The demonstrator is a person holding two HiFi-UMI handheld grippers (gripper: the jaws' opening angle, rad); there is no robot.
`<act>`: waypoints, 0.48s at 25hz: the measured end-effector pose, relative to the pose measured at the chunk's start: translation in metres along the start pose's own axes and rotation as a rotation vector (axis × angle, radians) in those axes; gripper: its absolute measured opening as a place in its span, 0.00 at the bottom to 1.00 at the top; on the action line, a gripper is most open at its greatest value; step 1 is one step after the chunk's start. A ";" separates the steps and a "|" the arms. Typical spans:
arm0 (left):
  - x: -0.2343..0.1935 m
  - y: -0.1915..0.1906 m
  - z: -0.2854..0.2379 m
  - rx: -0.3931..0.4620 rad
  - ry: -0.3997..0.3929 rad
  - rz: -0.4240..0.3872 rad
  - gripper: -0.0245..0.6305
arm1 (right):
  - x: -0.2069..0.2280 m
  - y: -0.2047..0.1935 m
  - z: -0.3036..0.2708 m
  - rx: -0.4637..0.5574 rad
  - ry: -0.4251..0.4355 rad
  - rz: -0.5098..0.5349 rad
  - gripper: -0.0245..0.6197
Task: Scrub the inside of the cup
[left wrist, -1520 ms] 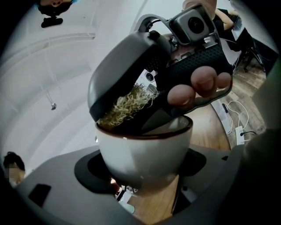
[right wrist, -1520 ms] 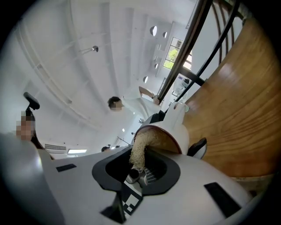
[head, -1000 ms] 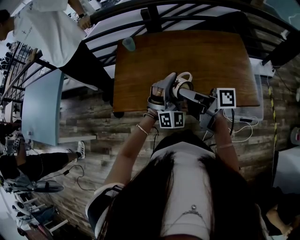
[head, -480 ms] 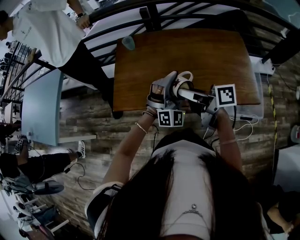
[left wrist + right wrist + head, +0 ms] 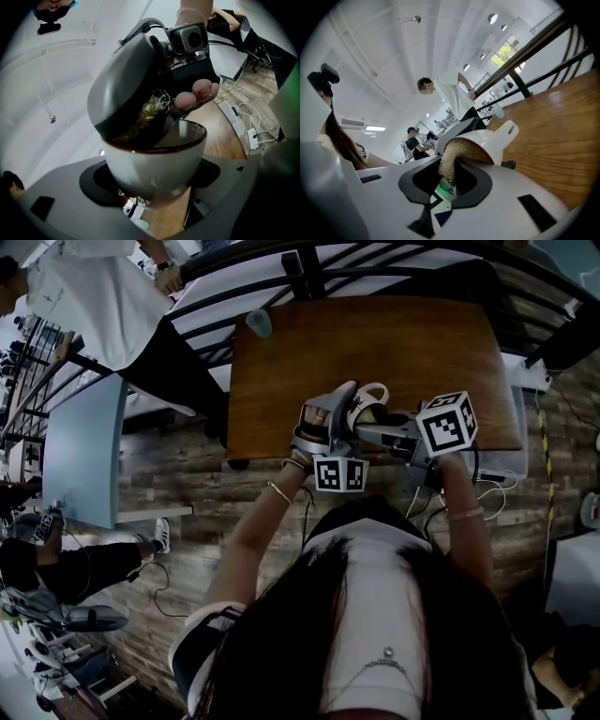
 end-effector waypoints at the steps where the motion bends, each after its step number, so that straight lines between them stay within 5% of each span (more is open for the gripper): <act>1: 0.000 0.000 -0.001 0.000 -0.003 -0.004 0.66 | 0.000 -0.001 0.000 -0.020 -0.012 0.018 0.15; 12: 0.006 -0.002 -0.005 -0.011 -0.013 -0.005 0.66 | 0.005 -0.012 -0.006 -0.216 -0.128 0.197 0.15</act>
Point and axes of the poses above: the fingertips, and each gripper's own axes: z backward along the fingers, x to its right, y out of its top, the point moved 3 cm from there along z, backward along the fingers, and after that the axes turned 6 degrees about -z, right-handed, at the moved point
